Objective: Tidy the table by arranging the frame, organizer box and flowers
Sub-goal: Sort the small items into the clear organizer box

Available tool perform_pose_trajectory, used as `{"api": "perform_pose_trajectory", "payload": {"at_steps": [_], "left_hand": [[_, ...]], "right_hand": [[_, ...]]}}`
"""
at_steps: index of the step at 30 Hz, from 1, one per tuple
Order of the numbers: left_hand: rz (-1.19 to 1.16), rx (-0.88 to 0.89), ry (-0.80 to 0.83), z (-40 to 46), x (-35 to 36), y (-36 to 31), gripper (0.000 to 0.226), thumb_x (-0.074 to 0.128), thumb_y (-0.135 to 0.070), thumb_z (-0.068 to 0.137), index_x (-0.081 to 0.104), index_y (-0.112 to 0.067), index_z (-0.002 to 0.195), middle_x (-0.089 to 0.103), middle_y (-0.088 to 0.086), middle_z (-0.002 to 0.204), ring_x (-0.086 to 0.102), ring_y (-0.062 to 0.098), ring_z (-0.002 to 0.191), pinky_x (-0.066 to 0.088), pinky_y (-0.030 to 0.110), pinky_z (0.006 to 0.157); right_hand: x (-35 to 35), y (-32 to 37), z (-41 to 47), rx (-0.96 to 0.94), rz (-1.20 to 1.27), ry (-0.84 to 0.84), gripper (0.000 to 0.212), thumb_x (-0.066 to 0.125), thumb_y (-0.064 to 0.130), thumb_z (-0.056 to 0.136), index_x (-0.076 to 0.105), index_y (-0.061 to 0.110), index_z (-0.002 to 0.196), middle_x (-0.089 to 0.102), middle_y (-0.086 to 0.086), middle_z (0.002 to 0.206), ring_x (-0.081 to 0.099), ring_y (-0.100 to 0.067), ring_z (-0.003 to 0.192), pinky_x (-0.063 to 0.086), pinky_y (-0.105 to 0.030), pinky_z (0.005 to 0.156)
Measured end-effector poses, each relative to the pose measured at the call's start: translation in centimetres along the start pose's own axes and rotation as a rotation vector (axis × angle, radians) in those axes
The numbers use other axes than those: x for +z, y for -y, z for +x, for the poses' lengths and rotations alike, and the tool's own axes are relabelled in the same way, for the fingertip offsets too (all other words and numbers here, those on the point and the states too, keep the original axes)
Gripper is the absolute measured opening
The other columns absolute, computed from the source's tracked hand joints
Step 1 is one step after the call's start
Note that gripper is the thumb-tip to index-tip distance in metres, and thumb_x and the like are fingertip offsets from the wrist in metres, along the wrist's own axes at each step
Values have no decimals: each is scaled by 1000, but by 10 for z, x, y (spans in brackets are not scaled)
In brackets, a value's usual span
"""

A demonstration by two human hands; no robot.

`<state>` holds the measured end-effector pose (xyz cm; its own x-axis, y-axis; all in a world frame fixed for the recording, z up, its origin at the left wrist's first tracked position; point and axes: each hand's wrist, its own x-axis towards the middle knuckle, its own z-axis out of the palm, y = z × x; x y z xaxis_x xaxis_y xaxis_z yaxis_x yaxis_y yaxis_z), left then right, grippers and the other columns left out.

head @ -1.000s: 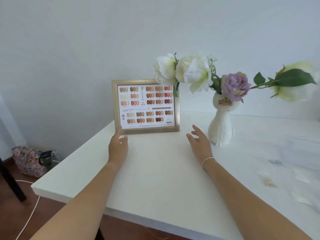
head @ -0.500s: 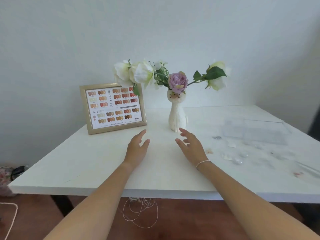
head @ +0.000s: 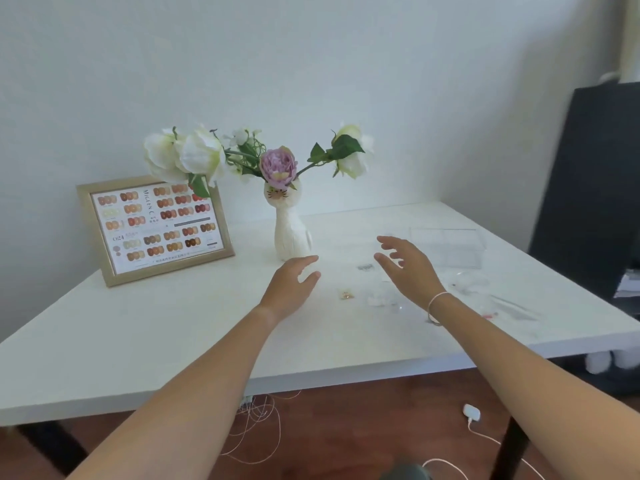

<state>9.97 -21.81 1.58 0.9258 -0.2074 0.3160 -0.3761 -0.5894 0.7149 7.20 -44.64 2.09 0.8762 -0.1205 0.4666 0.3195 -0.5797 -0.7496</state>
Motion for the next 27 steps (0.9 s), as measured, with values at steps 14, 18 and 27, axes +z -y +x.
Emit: {"api": "perform_pose_trajectory", "payload": {"at_steps": [14, 18, 27], "left_hand": [[135, -18, 262, 22, 29, -4, 33, 60, -36, 86, 60, -29, 118, 56, -10, 115, 49, 7, 100, 34, 20, 84], [203, -1, 301, 28, 32, -2, 38, 64, -39, 82, 61, -25, 118, 56, -8, 107, 48, 8, 95, 34, 21, 82], [269, 41, 337, 42, 35, -4, 36, 66, -35, 81, 63, -25, 116, 53, -10, 93, 49, 11, 86, 35, 21, 78]], "right_hand": [[-15, -27, 28, 82, -420, 329, 30, 49, 21, 91, 57, 24, 120, 56, 0, 126, 50, -18, 115, 36, -28, 98], [-13, -30, 36, 111, -494, 368, 31, 47, 21, 91, 55, 25, 122, 53, 0, 130, 47, -18, 120, 35, -29, 101], [-6, -30, 49, 115, -620, 452, 34, 55, 28, 88, 55, 24, 121, 57, 0, 126, 51, -20, 115, 35, -31, 98]]}}
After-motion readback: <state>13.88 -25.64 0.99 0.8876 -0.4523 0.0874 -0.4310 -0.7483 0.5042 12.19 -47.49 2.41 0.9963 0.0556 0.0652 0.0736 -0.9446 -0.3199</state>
